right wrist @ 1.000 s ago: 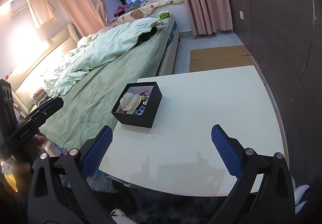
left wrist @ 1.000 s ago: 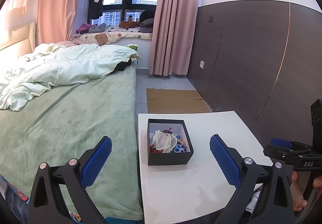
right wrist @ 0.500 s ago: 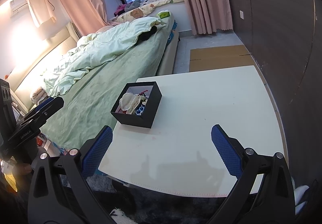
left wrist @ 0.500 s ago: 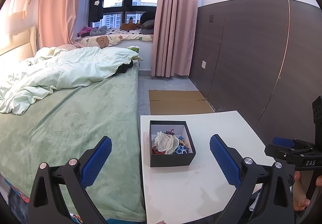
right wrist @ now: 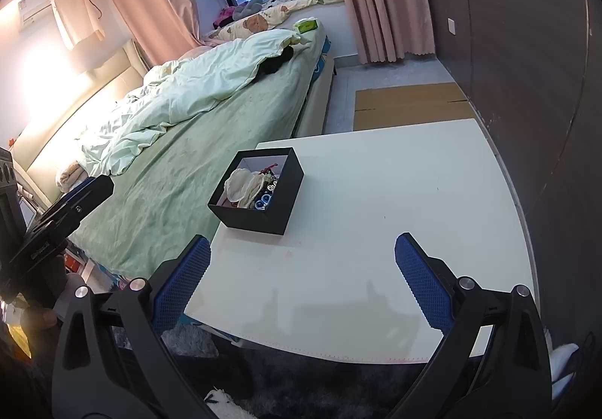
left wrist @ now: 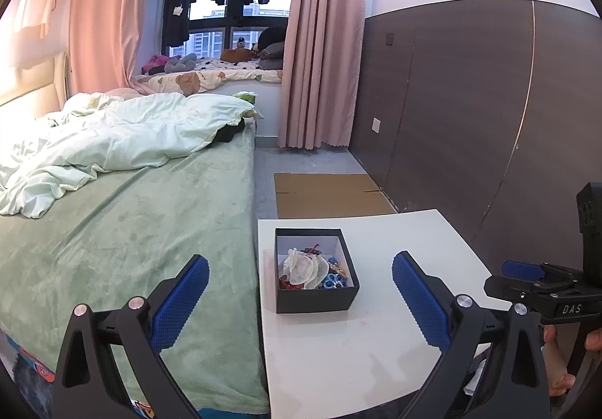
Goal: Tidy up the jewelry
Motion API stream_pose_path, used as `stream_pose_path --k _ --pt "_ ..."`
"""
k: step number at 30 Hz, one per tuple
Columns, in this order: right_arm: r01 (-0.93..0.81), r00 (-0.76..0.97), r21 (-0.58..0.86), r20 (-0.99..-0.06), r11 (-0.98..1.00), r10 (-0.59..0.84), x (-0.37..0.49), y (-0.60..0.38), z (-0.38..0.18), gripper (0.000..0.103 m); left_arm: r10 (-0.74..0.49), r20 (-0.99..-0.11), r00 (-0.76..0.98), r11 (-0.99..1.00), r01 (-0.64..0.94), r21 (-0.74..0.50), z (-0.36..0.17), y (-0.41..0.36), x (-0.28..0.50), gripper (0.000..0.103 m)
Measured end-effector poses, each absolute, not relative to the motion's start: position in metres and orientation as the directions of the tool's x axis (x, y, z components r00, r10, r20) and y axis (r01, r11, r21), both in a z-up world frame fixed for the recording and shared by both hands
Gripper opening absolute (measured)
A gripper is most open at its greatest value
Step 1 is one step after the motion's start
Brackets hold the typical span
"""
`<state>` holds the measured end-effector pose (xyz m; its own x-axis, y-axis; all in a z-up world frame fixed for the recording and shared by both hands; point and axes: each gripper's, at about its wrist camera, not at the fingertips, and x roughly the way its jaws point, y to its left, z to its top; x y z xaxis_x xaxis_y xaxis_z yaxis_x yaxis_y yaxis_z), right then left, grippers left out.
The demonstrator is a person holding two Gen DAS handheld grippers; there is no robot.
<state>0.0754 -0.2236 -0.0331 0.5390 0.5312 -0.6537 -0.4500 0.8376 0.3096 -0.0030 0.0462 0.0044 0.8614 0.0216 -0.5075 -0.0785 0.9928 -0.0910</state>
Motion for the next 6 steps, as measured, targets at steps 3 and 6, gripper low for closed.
stream_pose_path --k 3,6 --pt "-0.451 0.538 0.310 -0.654 0.837 0.532 0.0756 -0.2238 -0.0332 0.098 0.014 -0.511 0.859 0.992 -0.077 -0.102 0.0038 0.0478 -0.0033 0.095" --pt "-0.451 0.538 0.309 -0.655 0.837 0.531 0.0749 -0.2234 -0.0337 0.098 0.014 -0.513 0.859 0.992 -0.077 -0.101 0.0036 0.0479 -0.0037 0.095"
